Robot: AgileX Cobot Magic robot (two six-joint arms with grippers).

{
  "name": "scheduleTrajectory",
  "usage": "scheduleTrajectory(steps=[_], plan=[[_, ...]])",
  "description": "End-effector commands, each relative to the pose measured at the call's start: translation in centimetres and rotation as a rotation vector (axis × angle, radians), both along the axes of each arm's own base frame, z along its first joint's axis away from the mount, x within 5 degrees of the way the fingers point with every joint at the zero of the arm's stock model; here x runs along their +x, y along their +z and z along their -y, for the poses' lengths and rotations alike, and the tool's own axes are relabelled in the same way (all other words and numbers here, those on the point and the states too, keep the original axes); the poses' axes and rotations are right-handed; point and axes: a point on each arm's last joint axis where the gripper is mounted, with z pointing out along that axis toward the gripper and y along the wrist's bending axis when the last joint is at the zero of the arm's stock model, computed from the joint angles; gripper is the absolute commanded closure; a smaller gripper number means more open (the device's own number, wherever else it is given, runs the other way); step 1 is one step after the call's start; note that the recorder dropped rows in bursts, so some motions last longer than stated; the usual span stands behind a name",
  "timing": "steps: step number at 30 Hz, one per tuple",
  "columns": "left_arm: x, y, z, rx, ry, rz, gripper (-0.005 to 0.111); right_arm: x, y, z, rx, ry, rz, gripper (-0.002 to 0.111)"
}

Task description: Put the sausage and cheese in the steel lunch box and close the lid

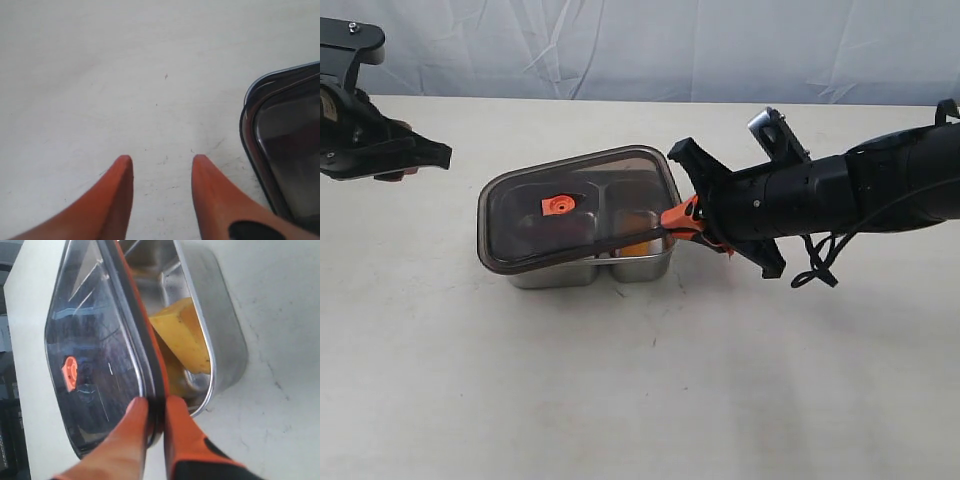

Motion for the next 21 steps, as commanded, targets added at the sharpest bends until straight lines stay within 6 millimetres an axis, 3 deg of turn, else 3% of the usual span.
scheduleTrajectory(steps=[1,15,21], plan=[[0.4,-1.2,0.0,0.005,0.009,-0.041,0.069,0.2,0.0,0.4,-0.053,-0.014,0.04,0.109],[1.8,-5.3,0.7,-0.039,0.029,-0.13,0.069,0.6,-0.2,0.9,-0.096,-0.061,0.056,0.109],[2.2,-5.6,1.0,-0.075,0.038,-0.105,0.069,0.6,-0.2,0.9,-0.103,-0.068,0.059,0.109]])
